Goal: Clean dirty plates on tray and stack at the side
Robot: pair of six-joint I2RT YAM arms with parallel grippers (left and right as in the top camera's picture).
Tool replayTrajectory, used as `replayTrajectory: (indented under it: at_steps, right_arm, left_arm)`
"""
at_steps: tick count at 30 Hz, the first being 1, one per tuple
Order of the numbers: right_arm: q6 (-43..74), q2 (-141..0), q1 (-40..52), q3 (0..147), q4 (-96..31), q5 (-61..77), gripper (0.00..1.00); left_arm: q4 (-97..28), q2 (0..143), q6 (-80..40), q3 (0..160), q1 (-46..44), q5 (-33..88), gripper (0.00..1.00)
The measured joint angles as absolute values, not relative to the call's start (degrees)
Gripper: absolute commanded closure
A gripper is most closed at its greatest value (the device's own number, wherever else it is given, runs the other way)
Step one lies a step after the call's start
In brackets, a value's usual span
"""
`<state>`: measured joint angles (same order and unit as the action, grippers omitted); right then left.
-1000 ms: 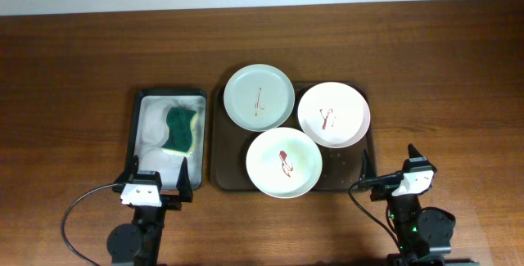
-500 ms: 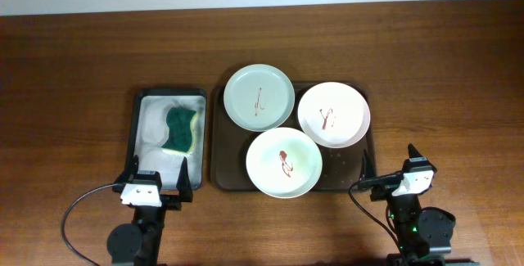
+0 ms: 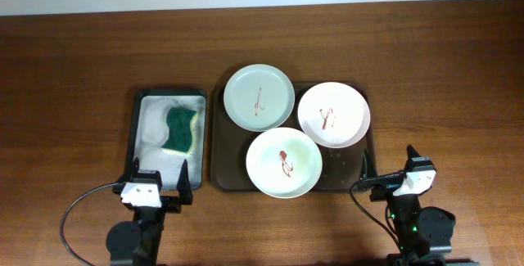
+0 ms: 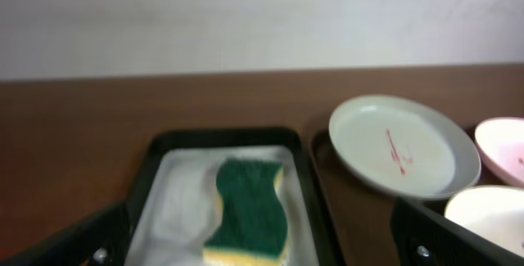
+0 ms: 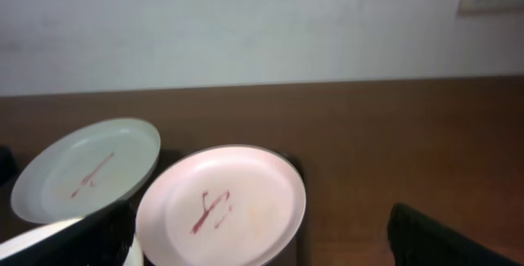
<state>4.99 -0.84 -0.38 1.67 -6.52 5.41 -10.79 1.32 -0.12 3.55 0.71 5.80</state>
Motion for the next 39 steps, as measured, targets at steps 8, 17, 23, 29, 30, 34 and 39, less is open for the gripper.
replayTrajectory:
  at_steps: [8,17,23,29,30,34,39]
  right_arm:
    - [7.33,-8.40,-0.38,11.09,-18.55,5.96,0.01]
    - [7.60,-31.83,-0.34,34.98,-33.58,8.43,0.01]
    - [7.60,-48.03,-0.34,49.45,-48.23,9.56,0.01]
    - [7.62,-58.22,-0.34,57.23,-54.92,15.05,0.01]
    - [7.53,-59.24,-0.34,57.47,-54.89,16.73,0.01]
    - [7.60,-62.35,-0.34,57.49,-54.76,21.19,0.01]
    - [7.60,-64.16,-0.34,57.49,-54.83,23.05,0.01]
  left_arm:
    - [-17.63,11.79,0.03,12.84,0.71,5.80,0.01]
    - [-26.30,31.81,0.03,29.15,0.71,5.80,0.01]
    - [-38.54,45.06,0.03,40.86,0.71,5.80,0.01]
    - [-46.06,54.98,0.05,48.62,0.71,6.22,0.01]
    - [-46.09,56.10,0.03,49.30,0.71,6.31,0.01]
    - [-46.04,58.30,0.03,49.65,0.71,6.72,0.01]
    - [-37.71,59.72,0.03,49.74,0.71,6.92,0.01]
